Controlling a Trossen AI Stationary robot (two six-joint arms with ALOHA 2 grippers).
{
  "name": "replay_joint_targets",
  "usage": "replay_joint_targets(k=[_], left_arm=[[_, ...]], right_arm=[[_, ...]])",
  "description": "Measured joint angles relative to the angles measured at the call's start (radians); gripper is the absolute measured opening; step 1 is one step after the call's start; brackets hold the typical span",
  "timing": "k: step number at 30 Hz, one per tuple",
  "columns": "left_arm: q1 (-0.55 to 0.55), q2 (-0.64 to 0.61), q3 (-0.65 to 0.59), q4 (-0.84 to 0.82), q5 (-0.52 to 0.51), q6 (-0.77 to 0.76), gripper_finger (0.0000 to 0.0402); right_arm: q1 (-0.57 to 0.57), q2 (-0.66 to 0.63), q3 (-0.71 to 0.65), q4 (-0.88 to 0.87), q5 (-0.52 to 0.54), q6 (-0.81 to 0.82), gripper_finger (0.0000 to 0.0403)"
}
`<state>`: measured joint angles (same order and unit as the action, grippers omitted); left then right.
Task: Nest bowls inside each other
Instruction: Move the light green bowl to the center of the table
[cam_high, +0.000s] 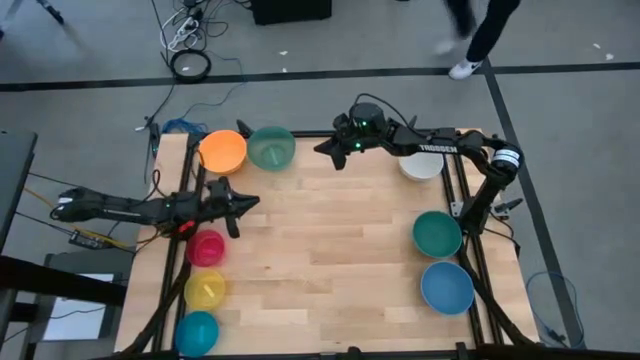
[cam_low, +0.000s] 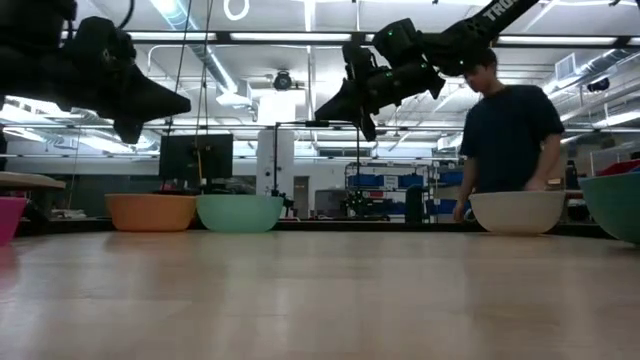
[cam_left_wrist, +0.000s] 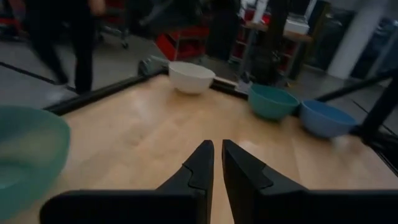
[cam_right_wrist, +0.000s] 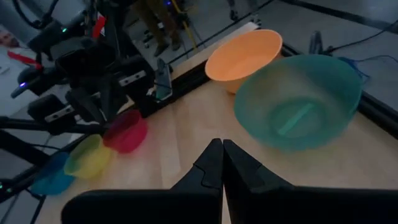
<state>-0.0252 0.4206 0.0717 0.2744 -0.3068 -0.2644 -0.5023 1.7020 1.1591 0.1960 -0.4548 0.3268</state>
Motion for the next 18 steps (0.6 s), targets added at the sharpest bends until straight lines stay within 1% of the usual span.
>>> replay_joint_targets(k=[3,7,11,14,18], left_arm=[[0.071,0.094,0.022,0.058,0.095,0.029,0.0043],[0.173,0.248,0.079,0.080,0.155,0.079,0.0043],[0.267,0.444,0.154,0.092,0.238,0.110,0.0043],[0.307,0.599,0.240,0.120,0.302,0.160,0.0043],[0.343,0.804,0.395,0.092,0.336,0.249,0.0043]], right_arm=[[0.004,0.000,0.000,0.024,-0.002,-0.006,0.0000],[0.005,0.000,-0.001,0.063,-0.006,0.001,0.0000],[-0.002,0.000,-0.001,0.059,-0.048,0.046,0.0000],[0.000,0.000,-0.001,0.041,-0.054,0.048,0.0000],[0.012,0.000,-0.001,0.021,-0.098,0.048,0.0000]])
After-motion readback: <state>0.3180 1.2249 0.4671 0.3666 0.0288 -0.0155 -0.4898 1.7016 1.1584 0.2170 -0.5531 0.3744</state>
